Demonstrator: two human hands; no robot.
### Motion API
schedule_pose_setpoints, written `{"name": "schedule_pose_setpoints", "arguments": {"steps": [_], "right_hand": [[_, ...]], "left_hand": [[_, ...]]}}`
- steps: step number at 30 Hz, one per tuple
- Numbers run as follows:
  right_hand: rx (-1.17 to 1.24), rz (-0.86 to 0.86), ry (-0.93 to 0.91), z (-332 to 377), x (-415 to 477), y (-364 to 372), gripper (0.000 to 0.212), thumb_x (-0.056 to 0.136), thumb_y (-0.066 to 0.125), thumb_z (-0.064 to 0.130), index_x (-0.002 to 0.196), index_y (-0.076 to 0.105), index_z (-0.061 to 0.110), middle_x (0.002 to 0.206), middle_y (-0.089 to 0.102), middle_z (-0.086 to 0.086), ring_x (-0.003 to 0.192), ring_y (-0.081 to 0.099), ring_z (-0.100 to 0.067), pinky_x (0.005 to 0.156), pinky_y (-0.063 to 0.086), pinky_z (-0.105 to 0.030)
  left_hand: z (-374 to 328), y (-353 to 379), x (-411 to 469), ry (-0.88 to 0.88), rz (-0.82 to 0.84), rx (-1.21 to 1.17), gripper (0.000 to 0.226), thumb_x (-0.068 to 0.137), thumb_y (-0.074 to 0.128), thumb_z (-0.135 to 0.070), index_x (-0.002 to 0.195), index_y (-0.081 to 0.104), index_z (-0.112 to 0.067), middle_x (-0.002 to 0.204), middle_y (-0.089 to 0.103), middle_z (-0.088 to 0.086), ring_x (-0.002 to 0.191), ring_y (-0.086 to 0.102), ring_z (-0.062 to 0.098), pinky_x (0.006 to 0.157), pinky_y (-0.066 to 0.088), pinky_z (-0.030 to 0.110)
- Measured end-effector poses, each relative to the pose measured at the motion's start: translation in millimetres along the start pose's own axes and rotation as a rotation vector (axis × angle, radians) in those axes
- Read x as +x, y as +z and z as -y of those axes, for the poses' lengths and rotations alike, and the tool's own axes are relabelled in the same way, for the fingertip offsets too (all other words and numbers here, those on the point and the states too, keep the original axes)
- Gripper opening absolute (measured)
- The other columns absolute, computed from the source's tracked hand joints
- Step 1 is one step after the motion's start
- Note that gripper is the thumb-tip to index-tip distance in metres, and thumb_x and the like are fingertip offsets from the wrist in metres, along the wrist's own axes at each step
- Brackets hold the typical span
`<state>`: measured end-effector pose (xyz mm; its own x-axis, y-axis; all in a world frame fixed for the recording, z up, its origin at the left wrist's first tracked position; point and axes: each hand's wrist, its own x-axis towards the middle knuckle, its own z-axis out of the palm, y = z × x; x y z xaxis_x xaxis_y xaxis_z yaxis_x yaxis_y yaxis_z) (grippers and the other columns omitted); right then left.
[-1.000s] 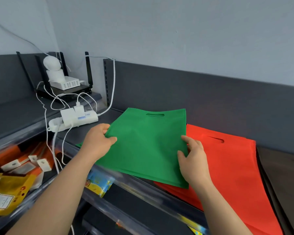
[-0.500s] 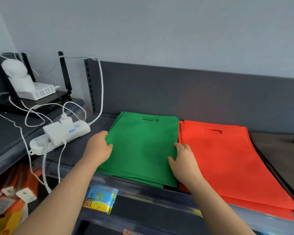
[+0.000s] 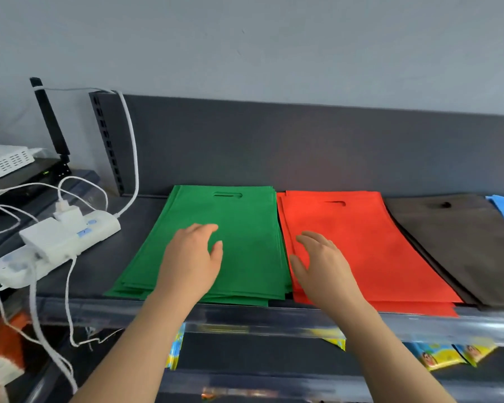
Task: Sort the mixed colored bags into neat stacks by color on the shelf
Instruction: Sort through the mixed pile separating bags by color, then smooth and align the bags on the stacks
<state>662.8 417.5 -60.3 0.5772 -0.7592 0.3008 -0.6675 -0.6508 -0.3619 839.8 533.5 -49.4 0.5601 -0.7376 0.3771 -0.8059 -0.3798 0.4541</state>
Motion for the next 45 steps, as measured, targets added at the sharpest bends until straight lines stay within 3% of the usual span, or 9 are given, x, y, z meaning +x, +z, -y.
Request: {"name": "schedule_pose_setpoints", "arguments": {"steps": [8, 17, 25, 33, 45], "right_hand": [[0.014, -0.132, 0.102, -51, -47, -40, 0.04, 0.088, 0.062, 0.023, 0.125, 0.059, 0.008, 0.132, 0.056, -0.007, 0.122, 0.052, -0.026, 0.103, 0.039, -0.036], [-0.048, -0.178, 0.288, -156, -110, -108, 0.046, 0.094, 0.052, 0.034, 0.137, 0.048, 0.019, 0.143, 0.044, 0.007, 0.133, 0.036, -0.01, 0.113, 0.023, -0.025], [-0.127, -0.208, 0.404, -284, -166, -191, 0.049, 0.096, 0.046, 0.041, 0.141, 0.042, 0.021, 0.146, 0.039, 0.01, 0.136, 0.03, -0.006, 0.116, 0.019, -0.027], [-0.179, -0.232, 0.49, -405, -212, -250, 0.048, 0.094, 0.049, 0.041, 0.139, 0.044, 0.026, 0.144, 0.042, 0.012, 0.136, 0.032, -0.009, 0.116, 0.02, -0.029], [-0.185, -0.273, 0.603, -562, -197, -304, 0.048, 0.095, 0.048, 0.04, 0.14, 0.043, 0.024, 0.145, 0.041, 0.011, 0.136, 0.031, -0.008, 0.118, 0.019, -0.033]], "left_hand": [[-79, 29, -26, 0.217, 0.049, -0.139, 0.037, 0.095, 0.051, -0.03, 0.131, 0.056, -0.019, 0.13, 0.058, -0.006, 0.121, 0.05, 0.011, 0.103, 0.034, 0.022], [-197, 93, -49, 0.402, 0.137, -0.252, 0.033, 0.092, 0.057, -0.028, 0.124, 0.062, -0.019, 0.12, 0.063, -0.006, 0.113, 0.053, 0.015, 0.097, 0.038, 0.026], [-347, 161, -82, 0.488, 0.179, -0.326, 0.03, 0.089, 0.062, -0.024, 0.118, 0.066, -0.016, 0.111, 0.067, -0.004, 0.103, 0.057, 0.018, 0.088, 0.042, 0.027], [-475, 226, -115, 0.542, 0.239, -0.386, 0.036, 0.094, 0.053, -0.032, 0.128, 0.058, -0.022, 0.121, 0.06, -0.011, 0.113, 0.049, 0.008, 0.095, 0.04, 0.023], [-617, 328, -84, 0.58, 0.382, -0.338, 0.045, 0.096, 0.047, -0.039, 0.138, 0.046, -0.022, 0.134, 0.052, -0.009, 0.123, 0.046, 0.009, 0.101, 0.039, 0.025]]}}
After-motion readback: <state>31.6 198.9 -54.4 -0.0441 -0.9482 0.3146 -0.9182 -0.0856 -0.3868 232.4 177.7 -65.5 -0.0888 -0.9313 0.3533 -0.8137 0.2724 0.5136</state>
